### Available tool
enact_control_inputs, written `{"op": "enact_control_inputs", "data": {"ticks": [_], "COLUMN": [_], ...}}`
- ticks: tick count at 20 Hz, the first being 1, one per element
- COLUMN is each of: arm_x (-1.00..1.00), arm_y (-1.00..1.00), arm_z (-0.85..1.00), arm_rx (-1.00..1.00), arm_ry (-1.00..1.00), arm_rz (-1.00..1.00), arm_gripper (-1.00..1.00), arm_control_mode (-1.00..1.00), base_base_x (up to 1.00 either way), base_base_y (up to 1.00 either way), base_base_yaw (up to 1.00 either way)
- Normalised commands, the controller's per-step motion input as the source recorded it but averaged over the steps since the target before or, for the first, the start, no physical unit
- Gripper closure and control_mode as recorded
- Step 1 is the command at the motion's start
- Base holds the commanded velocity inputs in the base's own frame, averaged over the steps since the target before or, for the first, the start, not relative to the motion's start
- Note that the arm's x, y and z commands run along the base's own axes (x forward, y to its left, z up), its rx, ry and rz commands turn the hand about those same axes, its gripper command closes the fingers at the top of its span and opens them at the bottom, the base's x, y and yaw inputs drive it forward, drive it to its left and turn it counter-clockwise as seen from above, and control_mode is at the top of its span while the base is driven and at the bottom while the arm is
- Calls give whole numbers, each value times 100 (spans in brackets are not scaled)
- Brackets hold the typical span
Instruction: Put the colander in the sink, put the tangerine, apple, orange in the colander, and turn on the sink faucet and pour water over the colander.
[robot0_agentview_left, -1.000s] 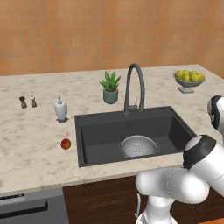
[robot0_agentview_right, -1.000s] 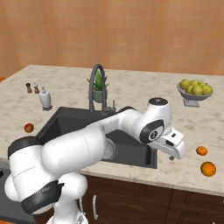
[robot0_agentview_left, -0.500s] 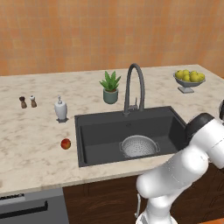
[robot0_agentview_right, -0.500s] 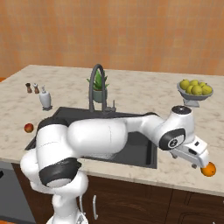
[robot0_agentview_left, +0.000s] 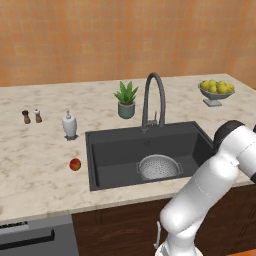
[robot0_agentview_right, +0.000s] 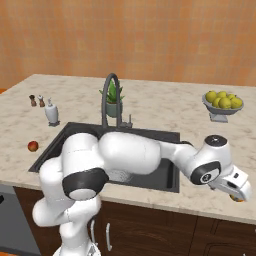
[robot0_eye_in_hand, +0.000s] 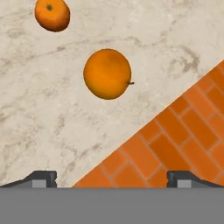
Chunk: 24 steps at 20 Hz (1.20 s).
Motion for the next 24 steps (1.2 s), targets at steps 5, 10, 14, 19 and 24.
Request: {"op": "enact_control_inputs", "data": {"ticks": [5, 10, 14, 19, 24], "arm_x": [31, 29, 5, 0, 8], "arm_y": [-41, -33, -3, -1, 0], "arm_z": [-11, -1, -17, -30, -31], "arm_rx": [5, 5, 3, 1, 0], "arm_ry": [0, 2, 0, 0, 0], "arm_rz": [1, 0, 0, 0, 0], "arm_gripper": [-100, -100, -100, -100, -100], "arm_control_mode": [-100, -100, -100, -100, -100], "base_base_x": [0, 0, 0, 0, 0], "base_base_y": [0, 0, 0, 0, 0], "base_base_yaw": [0, 0, 0, 0, 0]}}
